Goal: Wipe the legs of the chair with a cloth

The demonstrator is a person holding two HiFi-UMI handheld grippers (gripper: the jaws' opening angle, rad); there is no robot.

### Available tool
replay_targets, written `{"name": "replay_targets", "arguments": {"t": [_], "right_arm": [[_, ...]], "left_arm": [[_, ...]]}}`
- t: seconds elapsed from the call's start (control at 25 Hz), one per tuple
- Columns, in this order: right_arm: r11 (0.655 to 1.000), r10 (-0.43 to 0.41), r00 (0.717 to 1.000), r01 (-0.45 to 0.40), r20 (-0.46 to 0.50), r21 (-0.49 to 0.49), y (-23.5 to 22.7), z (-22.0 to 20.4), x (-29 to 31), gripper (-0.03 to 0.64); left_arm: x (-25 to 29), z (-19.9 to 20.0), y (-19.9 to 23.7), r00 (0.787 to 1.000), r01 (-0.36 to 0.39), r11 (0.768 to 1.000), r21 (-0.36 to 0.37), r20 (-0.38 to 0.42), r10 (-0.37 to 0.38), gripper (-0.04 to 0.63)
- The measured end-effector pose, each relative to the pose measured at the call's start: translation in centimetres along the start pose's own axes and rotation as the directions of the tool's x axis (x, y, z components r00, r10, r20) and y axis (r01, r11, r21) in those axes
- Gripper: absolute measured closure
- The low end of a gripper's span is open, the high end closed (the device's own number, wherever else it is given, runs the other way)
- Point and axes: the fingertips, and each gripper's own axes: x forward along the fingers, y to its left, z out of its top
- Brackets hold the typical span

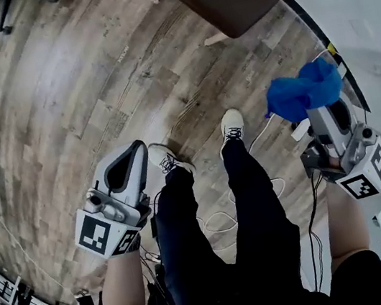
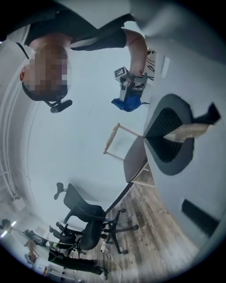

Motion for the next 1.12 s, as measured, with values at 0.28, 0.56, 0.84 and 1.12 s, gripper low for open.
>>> {"name": "replay_targets", "arguments": {"t": [0.28,0.56,0.84,1.12], "right_arm": [[0.997,0.072,0.997,-0.072,0.013,-0.005,7.9,11.1,-3.5,0.529],[0.982,0.187,0.982,-0.187,-0.001,0.024,14.9,19.7,-10.2,0.531],[0.955,0.292,0.956,-0.29,-0.019,0.059,18.9,20.9,-15.8,0.531],[0.958,0.266,0.964,-0.264,-0.002,0.11,23.8,18.9,-17.6,0.531]], "left_arm": [[-3.9,12.8,-9.0,1.0,0.022,0.999,0.036,-0.002,-0.022,0.591],[-4.6,22.5,-22.1,0.995,0.083,0.996,0.012,0.063,-0.083,0.591],[-4.6,23.5,-30.3,0.993,0.088,0.996,-0.02,0.08,-0.086,0.591],[-8.4,23.0,-32.4,0.982,0.176,0.98,-0.091,0.079,-0.17,0.591]]}}
